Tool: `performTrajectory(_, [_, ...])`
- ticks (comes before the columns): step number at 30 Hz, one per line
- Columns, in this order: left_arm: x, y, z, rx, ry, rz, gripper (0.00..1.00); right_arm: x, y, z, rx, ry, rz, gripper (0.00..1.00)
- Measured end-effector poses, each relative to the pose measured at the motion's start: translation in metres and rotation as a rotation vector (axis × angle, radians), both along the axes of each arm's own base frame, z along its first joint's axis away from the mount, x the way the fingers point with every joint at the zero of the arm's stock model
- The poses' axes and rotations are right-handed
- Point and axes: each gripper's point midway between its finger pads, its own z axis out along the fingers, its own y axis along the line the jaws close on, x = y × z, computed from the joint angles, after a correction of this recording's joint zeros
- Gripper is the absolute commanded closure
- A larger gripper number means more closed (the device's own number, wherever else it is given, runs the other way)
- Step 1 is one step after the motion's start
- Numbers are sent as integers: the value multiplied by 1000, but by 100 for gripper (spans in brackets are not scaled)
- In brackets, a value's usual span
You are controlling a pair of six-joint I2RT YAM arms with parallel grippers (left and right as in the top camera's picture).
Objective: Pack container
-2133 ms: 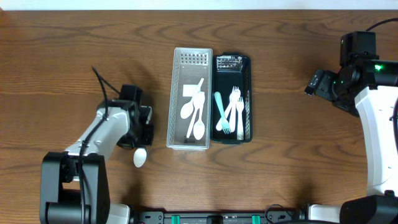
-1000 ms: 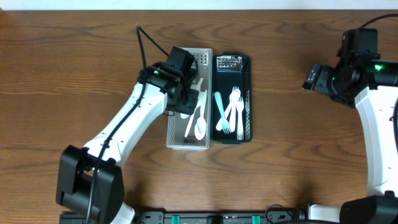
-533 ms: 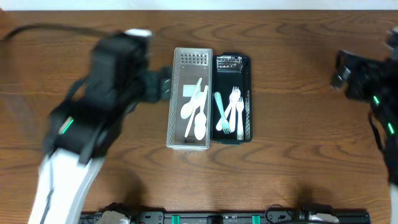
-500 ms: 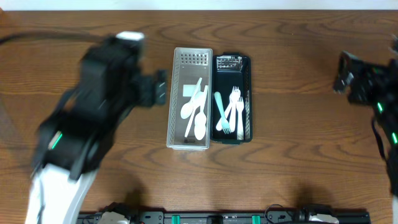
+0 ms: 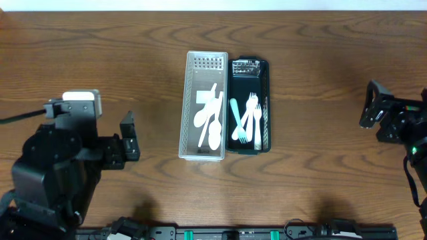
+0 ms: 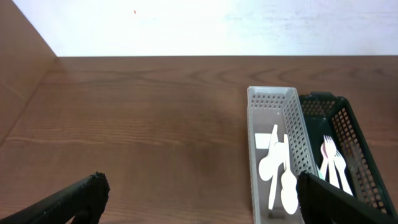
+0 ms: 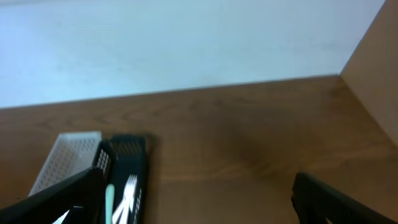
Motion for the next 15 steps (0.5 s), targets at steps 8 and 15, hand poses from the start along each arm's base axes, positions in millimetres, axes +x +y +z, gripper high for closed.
performTrajectory(8, [0, 1, -1, 3, 4, 2, 2, -17, 1, -32, 12, 147, 1, 1])
performTrajectory(15, [-1, 1, -2, 9, 10, 0, 2, -34, 3, -56, 21, 267, 2, 1])
